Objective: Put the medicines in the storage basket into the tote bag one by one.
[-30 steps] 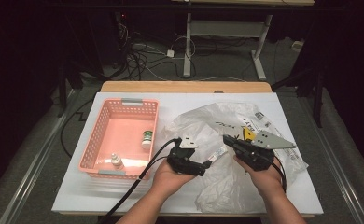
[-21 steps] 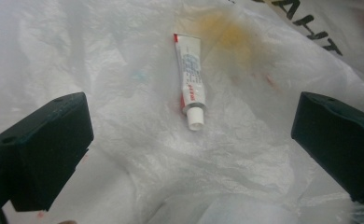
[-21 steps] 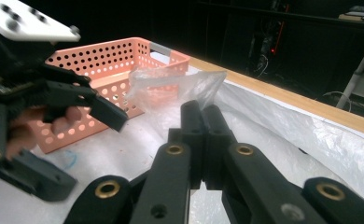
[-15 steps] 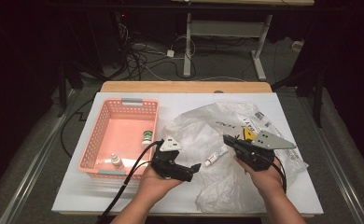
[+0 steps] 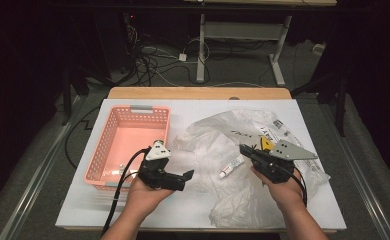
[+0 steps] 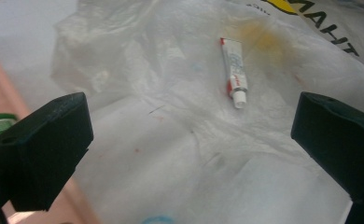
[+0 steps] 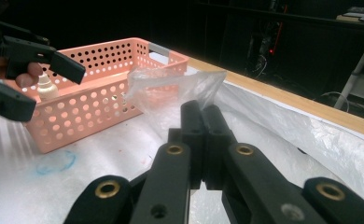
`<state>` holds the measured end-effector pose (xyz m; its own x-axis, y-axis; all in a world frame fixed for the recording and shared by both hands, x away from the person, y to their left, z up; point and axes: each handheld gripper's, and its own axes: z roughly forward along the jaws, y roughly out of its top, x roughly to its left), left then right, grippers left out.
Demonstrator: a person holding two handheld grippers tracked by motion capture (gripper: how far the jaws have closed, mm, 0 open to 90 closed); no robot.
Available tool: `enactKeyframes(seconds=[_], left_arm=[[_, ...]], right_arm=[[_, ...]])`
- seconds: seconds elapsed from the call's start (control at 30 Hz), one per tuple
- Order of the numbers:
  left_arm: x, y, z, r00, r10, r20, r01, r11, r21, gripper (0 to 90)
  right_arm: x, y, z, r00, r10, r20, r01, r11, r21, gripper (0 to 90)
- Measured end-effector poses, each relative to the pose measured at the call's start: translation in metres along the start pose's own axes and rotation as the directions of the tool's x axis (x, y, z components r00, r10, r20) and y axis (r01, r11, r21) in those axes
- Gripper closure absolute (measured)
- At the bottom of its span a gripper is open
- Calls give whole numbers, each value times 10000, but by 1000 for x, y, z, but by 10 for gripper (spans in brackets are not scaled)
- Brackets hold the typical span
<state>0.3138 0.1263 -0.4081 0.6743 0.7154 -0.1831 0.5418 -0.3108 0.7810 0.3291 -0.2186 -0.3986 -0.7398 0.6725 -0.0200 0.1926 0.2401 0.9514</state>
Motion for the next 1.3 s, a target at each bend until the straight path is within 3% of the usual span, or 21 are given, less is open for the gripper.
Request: enactKeyframes(seconds=[0.47, 0.67, 0.93, 1.3], left_arm=[[25, -10, -20, 9952, -428, -875, 413, 9990, -183, 0], [36, -15, -29, 9903, -681, -1210, 645, 9974, -328, 0], [56, -21, -43, 9784, -1188, -1692, 1105, 9922, -577, 0], [67, -19, -51, 9721, -1551, -1762, 1413, 9860, -880, 0]], right_arm=[[-1, 0, -1, 10000, -6, 39, 7, 10000, -44, 900], [-1, 0, -1, 10000, 55, 24, -54, 10000, -8, 900], [-2, -1, 0, 10000, 15, 21, -15, 10000, -14, 900], [-3, -1, -1, 9999, 62, 89, -62, 10000, -24, 900]])
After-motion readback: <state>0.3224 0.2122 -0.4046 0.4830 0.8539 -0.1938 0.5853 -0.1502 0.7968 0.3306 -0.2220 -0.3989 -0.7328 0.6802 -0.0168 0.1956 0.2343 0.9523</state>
